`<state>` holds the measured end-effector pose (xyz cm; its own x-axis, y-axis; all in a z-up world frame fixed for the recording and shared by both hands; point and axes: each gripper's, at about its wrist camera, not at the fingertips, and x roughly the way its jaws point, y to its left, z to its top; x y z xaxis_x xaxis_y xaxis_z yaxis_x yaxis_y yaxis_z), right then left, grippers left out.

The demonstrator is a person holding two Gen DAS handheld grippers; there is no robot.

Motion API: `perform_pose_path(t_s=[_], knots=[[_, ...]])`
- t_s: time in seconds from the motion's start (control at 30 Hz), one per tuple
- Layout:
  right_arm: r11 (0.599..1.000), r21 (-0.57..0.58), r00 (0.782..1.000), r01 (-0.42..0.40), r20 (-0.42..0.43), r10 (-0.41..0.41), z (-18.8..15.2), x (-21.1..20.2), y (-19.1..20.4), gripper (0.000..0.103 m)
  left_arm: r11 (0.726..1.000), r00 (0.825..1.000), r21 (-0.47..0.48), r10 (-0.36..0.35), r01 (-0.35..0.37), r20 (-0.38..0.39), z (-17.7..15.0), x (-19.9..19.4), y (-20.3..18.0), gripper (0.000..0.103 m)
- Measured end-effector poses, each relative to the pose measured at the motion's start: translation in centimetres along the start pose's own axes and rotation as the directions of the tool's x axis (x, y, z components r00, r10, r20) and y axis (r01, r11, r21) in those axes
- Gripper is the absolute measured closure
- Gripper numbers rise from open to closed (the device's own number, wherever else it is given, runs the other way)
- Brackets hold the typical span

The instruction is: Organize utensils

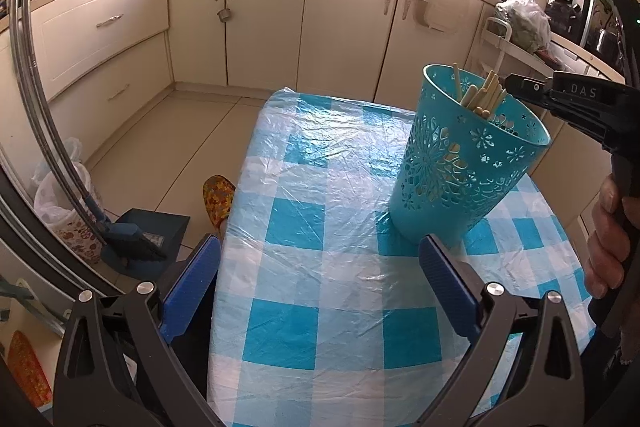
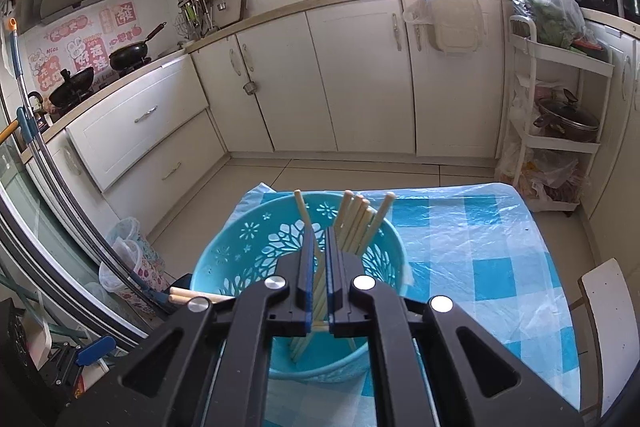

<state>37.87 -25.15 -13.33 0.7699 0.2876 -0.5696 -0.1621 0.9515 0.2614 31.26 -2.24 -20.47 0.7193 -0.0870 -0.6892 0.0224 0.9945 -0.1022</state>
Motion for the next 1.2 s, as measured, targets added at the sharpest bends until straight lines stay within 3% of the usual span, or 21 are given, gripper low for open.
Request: perform_pose_path(t_s=[0.1,0.2,0.23,0.37,0.5,0.8,1.0,1.2], knots=[[0.999,0.006,0.999,0.036,0.015,-0.036,-0.6,-0.7,-0.2,0.056,1.0,1.0,0.017,0.0,0.001,-0.023,0.2,-0.1,-0.6,0.008],[0.998,-0.001,0.998,0.062,0.021,-0.062,-1.4,-1.6,0.0,0.049,0.999,0.998,0.051,0.002,0.001,-0.057,0.6,-0.3,-1.3,0.008],[0.997,-0.001,0.997,0.073,0.023,-0.073,-1.6,-1.9,0.0,0.043,0.998,0.998,0.064,0.01,-0.006,-0.054,0.6,-0.5,-1.6,0.008],[0.994,-0.003,0.994,0.11,0.02,-0.11,-2.5,-3.5,0.6,0.028,0.99,0.999,0.136,0.044,-0.04,-0.03,0.9,-1.9,-2.6,0.008],[0.992,0.004,0.992,0.126,0.019,-0.126,-3.1,-5.2,1.3,0.012,0.987,0.998,0.148,0.057,-0.059,0.016,1.4,-3.9,-3.0,0.008],[0.985,0.039,0.986,0.167,-0.024,-0.166,-5.0,-9.6,3.0,0.007,0.984,0.995,0.145,0.098,-0.099,0.015,2.0,-8.4,-3.2,0.008],[0.984,0.072,0.986,0.163,-0.034,-0.161,-6.4,-13.1,4.5,0.007,0.987,0.994,0.128,0.087,-0.095,0.065,1.6,-13.2,-2.8,0.008],[0.986,0.073,0.989,0.148,0.014,-0.149,-7.2,-17.5,6.7,0.007,0.989,0.994,0.129,0.065,-0.076,0.091,1.0,-17.7,-2.7,0.008]])
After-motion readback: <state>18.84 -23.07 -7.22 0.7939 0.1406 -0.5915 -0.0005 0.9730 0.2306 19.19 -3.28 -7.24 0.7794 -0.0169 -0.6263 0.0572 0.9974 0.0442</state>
